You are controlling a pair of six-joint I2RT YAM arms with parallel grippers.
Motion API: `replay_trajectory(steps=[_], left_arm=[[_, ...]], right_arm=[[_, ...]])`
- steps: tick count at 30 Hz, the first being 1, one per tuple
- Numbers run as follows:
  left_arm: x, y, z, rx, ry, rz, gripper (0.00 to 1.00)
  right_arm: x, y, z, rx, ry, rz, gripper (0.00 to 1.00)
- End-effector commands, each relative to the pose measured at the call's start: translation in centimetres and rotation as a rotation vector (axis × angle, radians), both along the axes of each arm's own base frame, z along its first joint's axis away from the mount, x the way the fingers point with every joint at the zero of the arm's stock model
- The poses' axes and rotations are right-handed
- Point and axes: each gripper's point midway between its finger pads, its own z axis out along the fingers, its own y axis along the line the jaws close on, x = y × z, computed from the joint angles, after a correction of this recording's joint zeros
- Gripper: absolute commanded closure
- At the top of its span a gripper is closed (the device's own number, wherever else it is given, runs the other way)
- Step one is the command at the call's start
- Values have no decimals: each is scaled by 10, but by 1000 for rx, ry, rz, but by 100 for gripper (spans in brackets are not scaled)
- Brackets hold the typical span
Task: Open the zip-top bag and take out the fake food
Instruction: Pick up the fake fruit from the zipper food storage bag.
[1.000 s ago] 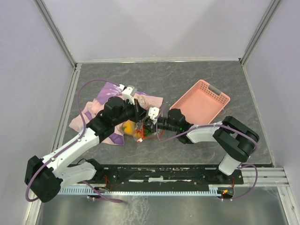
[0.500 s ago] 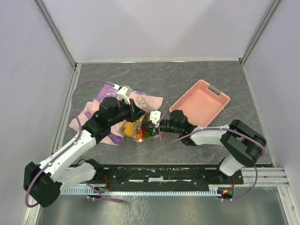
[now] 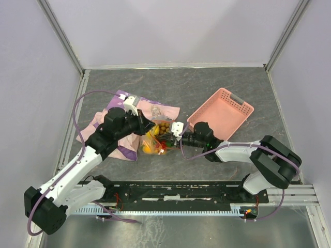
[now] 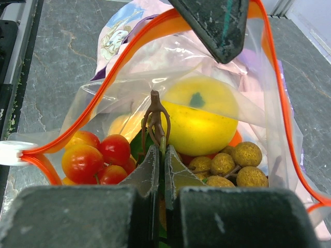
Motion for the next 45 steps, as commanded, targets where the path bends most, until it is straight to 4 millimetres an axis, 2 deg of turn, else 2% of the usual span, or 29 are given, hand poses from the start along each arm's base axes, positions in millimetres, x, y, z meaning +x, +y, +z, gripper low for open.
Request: replay_trajectory(steps=[1,8,14,22,26,30,35,38,41,45], left_arm=[[7,10,21,20,-96,23,97],[7,15,3,48,-64,33,97],[4,6,-11,28,-18,-8,97],[5,3,-15,19,-11,-16,97],[4,1,-19,13,-3,-25,97],[3,-1,-16,3,-4,-39,97],[1,-1,-6,7,-25,-55,97],[-2,-3,-3,5,-30,-72,97],[-4,-9,-13,7,-2,-110,97],[-9,-15,-30,13,55,-155,97]], right_arm=[[11,-11,11,49,-7,-69,98],[15,-16,23,106,-4,-95,98],[13,-10,42,171,1,-70,98],[13,-9,74,252,-22,-65,98],[11,-8,83,257,-34,-52,98],[16,-7,77,186,-54,-57,98],[27,-10,49,14,-88,-78,98],[27,-10,41,-22,-91,-68,98],[21,-4,36,-27,-66,-20,96],[23,-3,23,-45,-23,-29,84]])
